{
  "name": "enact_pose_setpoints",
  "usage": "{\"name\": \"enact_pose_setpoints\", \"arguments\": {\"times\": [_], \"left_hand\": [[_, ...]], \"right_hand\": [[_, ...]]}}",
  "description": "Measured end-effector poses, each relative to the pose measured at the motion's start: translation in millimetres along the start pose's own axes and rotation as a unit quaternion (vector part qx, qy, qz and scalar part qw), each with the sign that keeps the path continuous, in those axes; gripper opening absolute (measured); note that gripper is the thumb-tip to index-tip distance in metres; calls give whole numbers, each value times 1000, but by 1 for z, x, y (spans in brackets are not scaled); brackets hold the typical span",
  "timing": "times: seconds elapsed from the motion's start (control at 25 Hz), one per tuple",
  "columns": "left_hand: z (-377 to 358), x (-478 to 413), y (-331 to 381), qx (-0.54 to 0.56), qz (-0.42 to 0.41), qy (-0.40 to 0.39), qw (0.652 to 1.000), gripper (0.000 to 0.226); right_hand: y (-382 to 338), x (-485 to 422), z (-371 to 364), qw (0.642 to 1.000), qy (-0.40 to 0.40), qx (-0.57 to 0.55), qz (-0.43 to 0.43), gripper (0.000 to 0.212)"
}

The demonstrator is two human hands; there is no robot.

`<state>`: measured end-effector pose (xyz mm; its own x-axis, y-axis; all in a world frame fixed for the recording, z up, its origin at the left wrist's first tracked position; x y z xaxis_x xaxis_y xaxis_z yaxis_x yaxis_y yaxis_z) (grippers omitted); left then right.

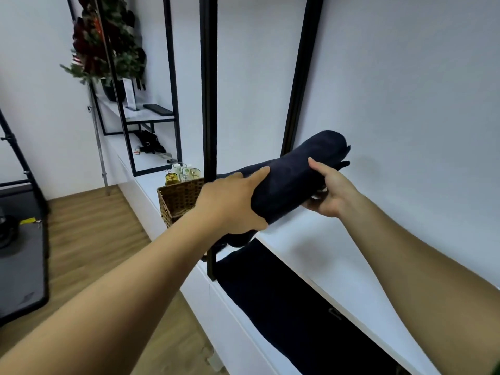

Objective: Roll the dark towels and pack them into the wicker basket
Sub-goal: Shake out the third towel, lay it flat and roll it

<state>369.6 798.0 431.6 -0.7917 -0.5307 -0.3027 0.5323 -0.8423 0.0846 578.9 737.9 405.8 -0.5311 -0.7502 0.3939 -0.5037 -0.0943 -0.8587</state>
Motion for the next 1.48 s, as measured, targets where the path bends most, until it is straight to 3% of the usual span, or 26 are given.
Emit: {"name": "enact_pose_setpoints", "arguments": {"times": [0.28,0.36,0.48,0.64,0.68,0.72,0.76,0.8,0.84,0.92,0.96,1.12,1.24,1.32,1.4,1.48], "left_hand": [[-4,-95,-31,-164,-2,58,985,97],[-28,-135,-36,-187,5,38,982,97],[-76,-170,-39,-232,13,-22,972,98],[-91,-188,-46,-258,15,-63,964,100],[-90,-189,-44,-267,19,-73,961,100],[-89,-193,-40,-267,21,-81,960,98],[-88,-198,-37,-251,18,-88,964,95],[-88,-205,-34,-225,13,-97,970,92],[-89,-213,-33,-196,10,-106,975,91],[-92,-227,-33,-166,11,-109,980,91],[-94,-231,-32,-171,10,-101,980,93],[-118,-227,-18,-310,-23,-56,949,90],[-132,-222,-7,-386,-19,-80,919,82],[-126,-225,-9,-351,-23,-96,931,85],[-106,-234,-25,-218,1,-109,970,86],[-93,-237,-45,-111,45,-129,984,85]], "right_hand": [[-56,-92,-24,998,-59,-35,1,16],[-67,-134,-18,998,-47,-42,-7,19],[-53,-191,-1,999,-6,6,-31,43],[-58,-225,15,990,11,139,-3,26],[-70,-227,18,970,38,236,49,26],[-88,-226,20,919,95,356,140,34],[-105,-219,17,838,149,455,260,42],[-111,-213,8,763,151,506,373,47],[-109,-211,-3,715,106,538,433,49],[-84,-228,-15,659,22,604,447,55],[-69,-240,-13,646,26,621,443,60],[-40,-259,2,656,86,592,461,59],[-37,-259,6,672,93,566,469,55],[-37,-258,9,679,85,564,463,57],[-36,-256,10,677,78,576,450,62],[-34,-254,9,691,80,577,428,66]]}}
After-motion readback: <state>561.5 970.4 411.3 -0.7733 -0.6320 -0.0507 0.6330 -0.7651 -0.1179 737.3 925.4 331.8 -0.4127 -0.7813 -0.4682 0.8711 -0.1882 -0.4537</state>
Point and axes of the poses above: each hand's wrist, its own x-axis away from the middle knuckle, its own z-axis out of the back of the hand, y = z × x, the point moved 5 cm from there along -x, towards the middle knuckle, and after that the axes turned 8 degrees about -z, right-handed, at the moved point
